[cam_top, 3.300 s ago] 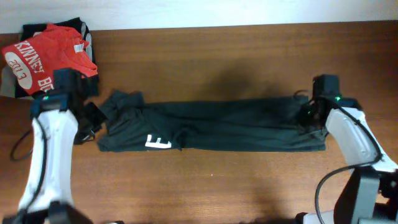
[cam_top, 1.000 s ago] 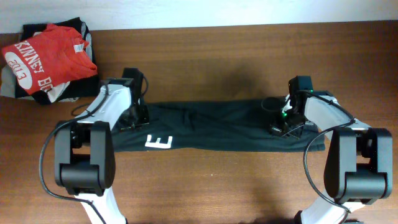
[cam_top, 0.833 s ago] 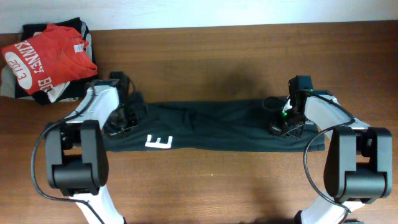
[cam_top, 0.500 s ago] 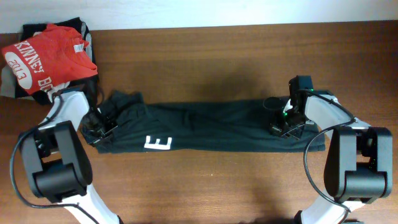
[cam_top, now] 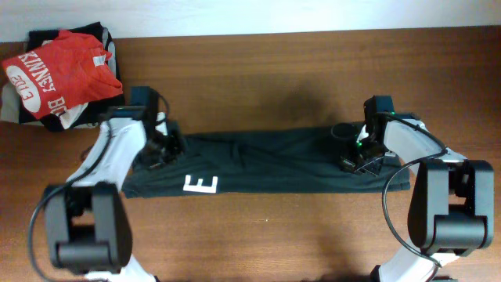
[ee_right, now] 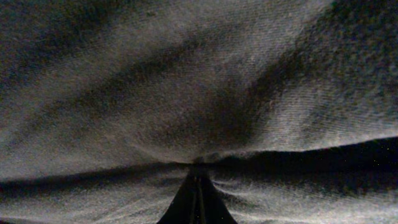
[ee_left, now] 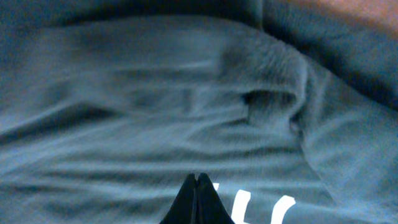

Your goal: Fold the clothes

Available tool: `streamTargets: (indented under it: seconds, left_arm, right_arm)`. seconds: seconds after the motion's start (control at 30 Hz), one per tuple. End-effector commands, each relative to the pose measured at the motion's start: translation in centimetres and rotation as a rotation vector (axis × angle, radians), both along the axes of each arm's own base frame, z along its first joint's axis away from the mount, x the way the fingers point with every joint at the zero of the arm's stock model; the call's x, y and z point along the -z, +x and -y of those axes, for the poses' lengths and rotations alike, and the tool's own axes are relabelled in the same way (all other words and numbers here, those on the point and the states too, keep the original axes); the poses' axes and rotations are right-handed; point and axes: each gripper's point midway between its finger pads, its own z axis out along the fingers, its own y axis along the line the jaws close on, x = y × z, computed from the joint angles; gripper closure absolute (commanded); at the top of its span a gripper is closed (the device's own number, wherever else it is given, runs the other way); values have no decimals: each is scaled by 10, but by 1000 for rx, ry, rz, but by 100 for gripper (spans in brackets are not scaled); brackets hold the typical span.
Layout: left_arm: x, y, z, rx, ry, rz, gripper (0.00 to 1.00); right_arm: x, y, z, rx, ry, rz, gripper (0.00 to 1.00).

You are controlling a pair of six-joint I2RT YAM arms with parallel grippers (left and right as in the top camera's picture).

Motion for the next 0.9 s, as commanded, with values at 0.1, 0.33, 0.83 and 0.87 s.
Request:
streamTargets:
  seconds: [0.1, 0.33, 0.83, 0.87]
  left_arm:
    - [67, -13, 4, 26, -11, -152, 99]
    - [70, -44, -68, -135, 171, -297, 99]
    - [45, -90, -209, -562, 292, -397, 99]
    - [41, -90, -213, -577, 290, -395, 99]
  right_arm:
    - [25, -28, 18, 10, -83, -124, 96]
    - [23, -40, 17, 7, -80, -173, 96]
    - [-54, -30, 25, -55, -124, -45, 82]
    - [-57, -29, 25, -59, -124, -41, 71]
